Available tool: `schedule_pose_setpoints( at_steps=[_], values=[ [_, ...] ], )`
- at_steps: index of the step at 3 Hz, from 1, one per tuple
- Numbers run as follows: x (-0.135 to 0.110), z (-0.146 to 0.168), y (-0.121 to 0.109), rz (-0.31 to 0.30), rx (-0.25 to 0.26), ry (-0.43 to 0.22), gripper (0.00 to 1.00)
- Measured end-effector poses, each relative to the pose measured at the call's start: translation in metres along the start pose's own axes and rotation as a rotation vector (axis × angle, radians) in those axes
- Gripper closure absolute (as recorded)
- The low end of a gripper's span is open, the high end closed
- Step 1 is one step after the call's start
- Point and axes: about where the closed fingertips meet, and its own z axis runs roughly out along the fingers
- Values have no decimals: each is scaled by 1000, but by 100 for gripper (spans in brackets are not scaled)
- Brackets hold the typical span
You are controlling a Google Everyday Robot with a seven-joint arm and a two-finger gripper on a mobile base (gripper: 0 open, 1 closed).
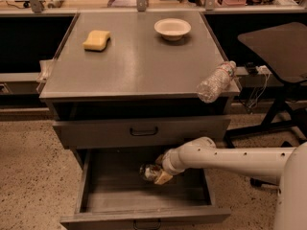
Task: Place 7up can into middle drawer
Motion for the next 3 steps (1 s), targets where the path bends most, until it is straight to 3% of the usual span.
schedule_pose_setpoints(
  at_steps=[2, 3],
  values=[
    [36, 26, 28, 89, -101, 33, 50],
    [37, 26, 28, 90, -103, 33, 27]
  ],
)
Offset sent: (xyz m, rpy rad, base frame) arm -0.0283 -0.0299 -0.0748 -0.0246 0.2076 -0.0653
